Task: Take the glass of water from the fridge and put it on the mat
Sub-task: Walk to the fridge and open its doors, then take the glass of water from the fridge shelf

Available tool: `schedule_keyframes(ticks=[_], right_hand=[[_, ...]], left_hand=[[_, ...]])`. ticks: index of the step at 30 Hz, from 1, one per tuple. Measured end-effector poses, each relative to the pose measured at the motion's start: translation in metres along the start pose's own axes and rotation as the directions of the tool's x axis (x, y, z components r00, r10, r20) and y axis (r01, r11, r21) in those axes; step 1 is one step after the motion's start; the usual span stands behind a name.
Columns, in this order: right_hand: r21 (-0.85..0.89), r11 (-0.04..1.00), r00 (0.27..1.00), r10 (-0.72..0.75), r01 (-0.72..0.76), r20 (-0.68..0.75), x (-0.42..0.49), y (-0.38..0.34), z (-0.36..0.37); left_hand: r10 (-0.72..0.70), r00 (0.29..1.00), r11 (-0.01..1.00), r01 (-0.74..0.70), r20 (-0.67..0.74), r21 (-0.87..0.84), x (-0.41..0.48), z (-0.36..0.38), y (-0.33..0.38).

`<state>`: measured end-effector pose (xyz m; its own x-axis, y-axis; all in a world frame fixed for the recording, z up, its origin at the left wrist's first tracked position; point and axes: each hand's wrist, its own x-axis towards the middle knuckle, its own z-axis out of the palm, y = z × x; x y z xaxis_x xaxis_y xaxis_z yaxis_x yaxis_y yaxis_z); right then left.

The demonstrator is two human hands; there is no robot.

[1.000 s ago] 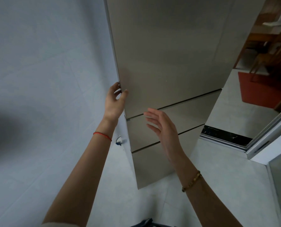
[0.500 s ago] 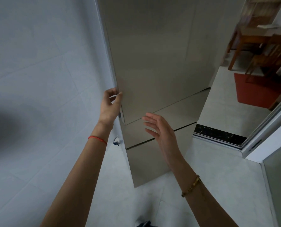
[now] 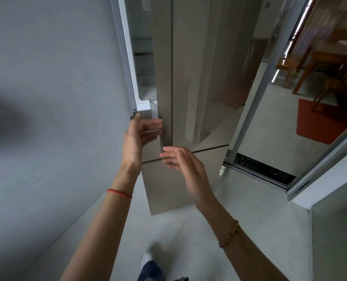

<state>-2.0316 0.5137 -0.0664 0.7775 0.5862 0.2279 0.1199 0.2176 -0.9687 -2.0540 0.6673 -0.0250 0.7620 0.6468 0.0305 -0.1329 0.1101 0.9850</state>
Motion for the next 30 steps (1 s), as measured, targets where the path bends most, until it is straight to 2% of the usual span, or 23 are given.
schedule_keyframes(ticks=[4, 8, 12, 16, 22, 25, 27, 30], right_hand=[[-0.012, 1.000, 0.999, -0.029, 0.028, -0.029, -0.013, -0.008, -0.009], [-0.062, 0.995, 0.997, -0.079, 0.077, -0.026, -0.034, -0.020, -0.034], [-0.175, 0.975, 0.990, -0.139, 0.135, -0.012, -0.040, -0.025, -0.047], [-0.350, 0.917, 0.974, -0.222, 0.191, -0.050, -0.032, -0.024, -0.060], [-0.653, 0.720, 0.934, -0.352, 0.232, -0.056, -0.006, -0.025, -0.086], [-0.811, 0.526, 0.871, -0.489, 0.256, -0.043, 0.013, -0.029, -0.094], [-0.896, 0.383, 0.825, -0.564, 0.225, -0.033, 0.027, -0.031, -0.099], [-0.955, 0.284, 0.813, -0.574, 0.083, -0.100, 0.045, -0.039, -0.108]], left_hand=[[0.007, 0.998, 0.999, -0.004, 0.067, -0.035, -0.023, 0.016, -0.001], [0.023, 0.999, 0.999, -0.022, 0.045, -0.026, -0.049, 0.037, -0.006], [0.007, 0.999, 0.999, -0.005, 0.047, -0.045, -0.053, 0.049, -0.009], [0.013, 0.992, 0.999, -0.008, 0.123, -0.036, -0.049, 0.066, -0.013], [0.029, 0.983, 0.995, -0.012, 0.180, -0.096, -0.030, 0.090, -0.017], [0.042, 0.979, 0.994, -0.022, 0.198, -0.105, -0.014, 0.104, -0.019], [0.058, 0.972, 0.995, -0.036, 0.228, -0.096, -0.001, 0.115, -0.019], [0.076, 0.956, 0.996, -0.060, 0.285, -0.065, 0.018, 0.137, -0.016]])
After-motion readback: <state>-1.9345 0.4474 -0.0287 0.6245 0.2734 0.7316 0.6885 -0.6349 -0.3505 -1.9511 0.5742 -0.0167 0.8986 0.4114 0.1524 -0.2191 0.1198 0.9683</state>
